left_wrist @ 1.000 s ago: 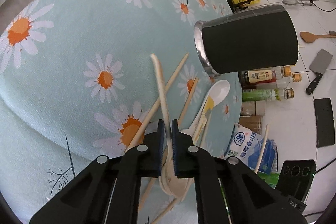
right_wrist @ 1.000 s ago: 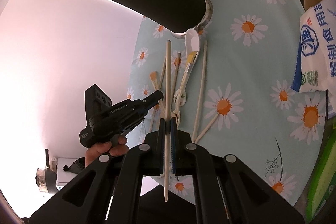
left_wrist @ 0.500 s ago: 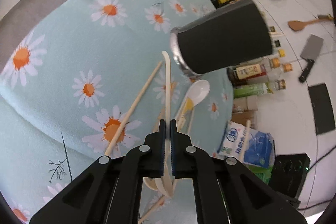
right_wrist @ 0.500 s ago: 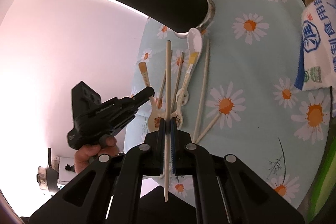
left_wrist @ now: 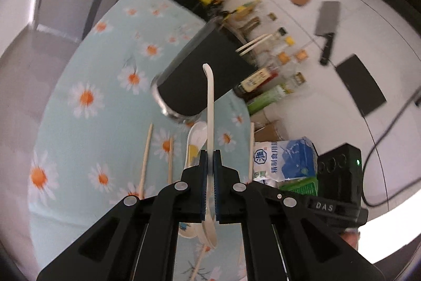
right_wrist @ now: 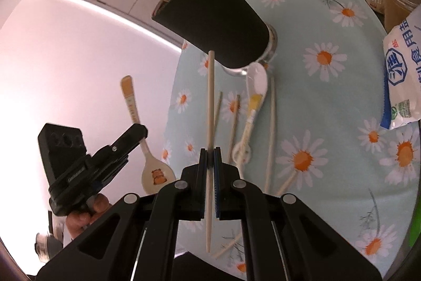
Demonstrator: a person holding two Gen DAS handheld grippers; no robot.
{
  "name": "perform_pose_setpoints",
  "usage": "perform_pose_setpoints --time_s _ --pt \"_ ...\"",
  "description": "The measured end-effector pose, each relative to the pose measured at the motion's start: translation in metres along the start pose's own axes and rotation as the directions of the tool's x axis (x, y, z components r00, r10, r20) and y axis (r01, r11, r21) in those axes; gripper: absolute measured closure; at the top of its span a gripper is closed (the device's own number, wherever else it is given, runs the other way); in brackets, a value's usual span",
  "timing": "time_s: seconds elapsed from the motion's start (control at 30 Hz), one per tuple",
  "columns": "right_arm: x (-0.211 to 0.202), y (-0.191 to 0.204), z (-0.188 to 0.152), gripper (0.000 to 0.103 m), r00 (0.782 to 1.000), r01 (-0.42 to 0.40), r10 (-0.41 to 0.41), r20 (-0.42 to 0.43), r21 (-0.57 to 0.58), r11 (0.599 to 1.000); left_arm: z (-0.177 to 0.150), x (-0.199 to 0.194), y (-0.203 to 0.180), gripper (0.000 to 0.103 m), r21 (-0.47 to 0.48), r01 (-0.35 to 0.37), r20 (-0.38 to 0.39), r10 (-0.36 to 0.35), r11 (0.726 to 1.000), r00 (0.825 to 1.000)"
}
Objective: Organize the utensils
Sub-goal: 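Carry the white spoon and the chopstick up over the black holder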
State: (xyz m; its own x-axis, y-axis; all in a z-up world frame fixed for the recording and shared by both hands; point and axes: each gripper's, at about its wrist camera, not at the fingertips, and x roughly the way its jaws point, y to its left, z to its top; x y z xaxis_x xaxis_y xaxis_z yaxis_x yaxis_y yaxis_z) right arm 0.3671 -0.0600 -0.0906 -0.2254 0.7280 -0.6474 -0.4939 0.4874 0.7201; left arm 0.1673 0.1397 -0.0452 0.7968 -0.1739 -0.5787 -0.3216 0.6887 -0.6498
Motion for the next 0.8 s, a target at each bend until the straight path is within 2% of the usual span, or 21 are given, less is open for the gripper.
perform_pose_setpoints --time_s 0.23,0.47,0.57,0.63,0.8 --pt "0.002 0.023 0.007 0.097 0.993 0.049 -0.048 0.107 -0.009 0.999 0.015 -0.015 -0.006 0.1 0.152 0.046 0.014 -0.049 0.987 0.999" --pt "-0.005 0.043 0.016 0.097 0.969 0.064 -0.059 0.238 -0.014 0.998 0.037 -0.026 -0.015 0.1 0.275 0.057 0.059 -0.076 0.96 0.995" --pt "-0.015 0.062 0.022 0.097 0.948 0.073 -0.041 0.317 -0.09 0.993 0.049 -0.024 -0.02 0.1 0.307 0.071 0.067 -0.096 0.949 0.993" --pt "-0.022 0.074 0.027 0.097 0.923 0.112 -0.051 0.381 -0.138 0.984 0.058 -0.021 -0.021 0.1 0.316 0.071 0.074 -0.099 0.946 0.992" --pt "-0.029 0.085 0.044 0.097 0.888 0.135 -0.036 0.458 -0.186 0.973 0.078 -0.017 -0.031 0.1 0.358 0.073 0.104 -0.118 0.931 0.988"
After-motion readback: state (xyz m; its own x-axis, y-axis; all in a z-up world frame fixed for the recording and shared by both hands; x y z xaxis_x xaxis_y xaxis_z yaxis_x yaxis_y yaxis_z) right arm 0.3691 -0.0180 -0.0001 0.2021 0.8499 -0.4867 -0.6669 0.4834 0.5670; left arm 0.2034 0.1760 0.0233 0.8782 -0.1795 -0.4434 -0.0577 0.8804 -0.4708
